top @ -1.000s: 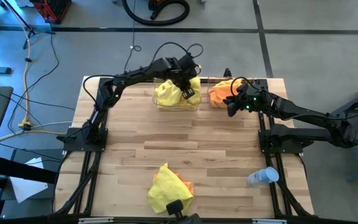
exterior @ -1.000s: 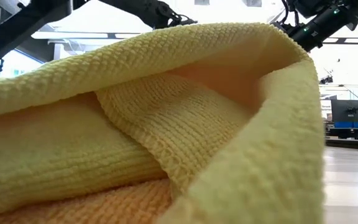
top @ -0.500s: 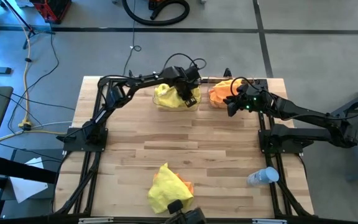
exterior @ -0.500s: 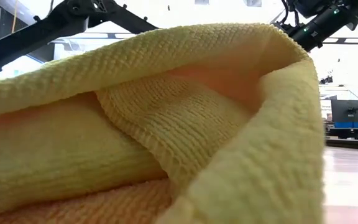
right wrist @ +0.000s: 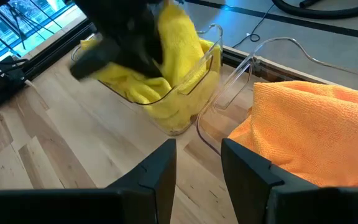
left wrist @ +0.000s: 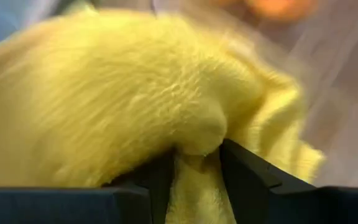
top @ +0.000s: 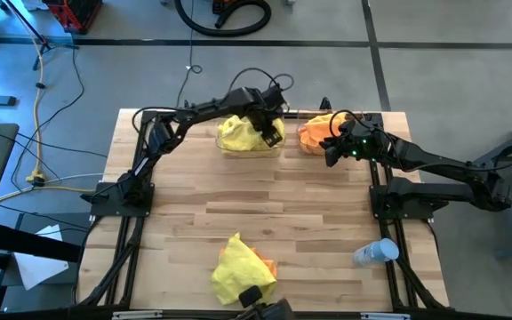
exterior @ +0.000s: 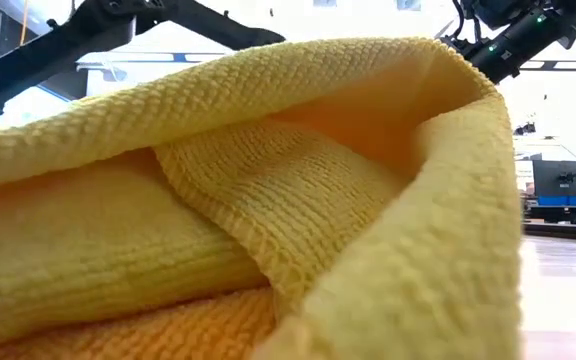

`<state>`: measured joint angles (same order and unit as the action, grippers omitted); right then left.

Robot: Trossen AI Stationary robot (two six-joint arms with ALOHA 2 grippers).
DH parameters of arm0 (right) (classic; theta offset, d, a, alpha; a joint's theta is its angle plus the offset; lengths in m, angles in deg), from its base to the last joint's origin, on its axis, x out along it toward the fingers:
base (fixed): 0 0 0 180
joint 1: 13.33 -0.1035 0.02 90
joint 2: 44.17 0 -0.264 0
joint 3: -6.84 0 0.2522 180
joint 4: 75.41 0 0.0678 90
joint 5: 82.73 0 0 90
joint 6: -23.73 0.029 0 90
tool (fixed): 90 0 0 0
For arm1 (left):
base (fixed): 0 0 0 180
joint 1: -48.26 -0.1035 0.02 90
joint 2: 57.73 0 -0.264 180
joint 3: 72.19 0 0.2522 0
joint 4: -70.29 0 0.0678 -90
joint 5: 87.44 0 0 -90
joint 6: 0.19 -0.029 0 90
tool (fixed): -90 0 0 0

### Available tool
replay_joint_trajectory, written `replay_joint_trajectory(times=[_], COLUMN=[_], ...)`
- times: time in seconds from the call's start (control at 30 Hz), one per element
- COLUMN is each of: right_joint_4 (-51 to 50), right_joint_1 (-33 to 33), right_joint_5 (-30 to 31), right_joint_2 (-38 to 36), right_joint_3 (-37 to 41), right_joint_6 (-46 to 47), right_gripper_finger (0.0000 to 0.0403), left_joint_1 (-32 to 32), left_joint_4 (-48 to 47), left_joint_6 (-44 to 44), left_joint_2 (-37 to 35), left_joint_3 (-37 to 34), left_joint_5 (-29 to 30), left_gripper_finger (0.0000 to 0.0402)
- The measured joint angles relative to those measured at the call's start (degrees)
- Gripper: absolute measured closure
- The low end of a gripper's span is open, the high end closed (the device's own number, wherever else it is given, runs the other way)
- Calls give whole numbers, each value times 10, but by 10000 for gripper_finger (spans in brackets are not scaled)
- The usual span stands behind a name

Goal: Sort microfiber towel by color & place in baskets
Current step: Put the yellow microfiber cloth into the left transparent bin

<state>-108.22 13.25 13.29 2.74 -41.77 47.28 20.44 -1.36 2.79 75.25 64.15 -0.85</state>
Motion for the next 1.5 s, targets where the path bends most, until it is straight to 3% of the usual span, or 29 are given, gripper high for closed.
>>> replay_joint_trajectory(times=[0.33, 0.53, 0.67, 1.07, 1.33, 1.5], right_joint_4=[0, 0, 0, 0, 0, 0], right_joint_1=[0, 0, 0, 0, 0, 0], right_joint_5=[0, 0, 0, 1, 1, 1], right_joint_2=[0, 0, 0, 0, 0, 0], right_joint_3=[0, 0, 0, 0, 0, 0], right_joint_6=[0, 0, 0, 0, 0, 0], right_gripper_finger=[282, 282, 282, 282, 282, 282], left_joint_1=[1, -4, -9, -18, -17, -16], left_joint_4=[-30, -81, -81, 70, 58, -6], left_joint_6=[66, 150, 183, 210, 209, 209], left_joint_2=[-80, -85, -77, -65, -77, -82], left_joint_3=[21, 13, -36, -209, -195, -139], left_joint_5=[64, 100, 102, 63, 53, 54], left_gripper_finger=[277, 277, 277, 277, 277, 277])
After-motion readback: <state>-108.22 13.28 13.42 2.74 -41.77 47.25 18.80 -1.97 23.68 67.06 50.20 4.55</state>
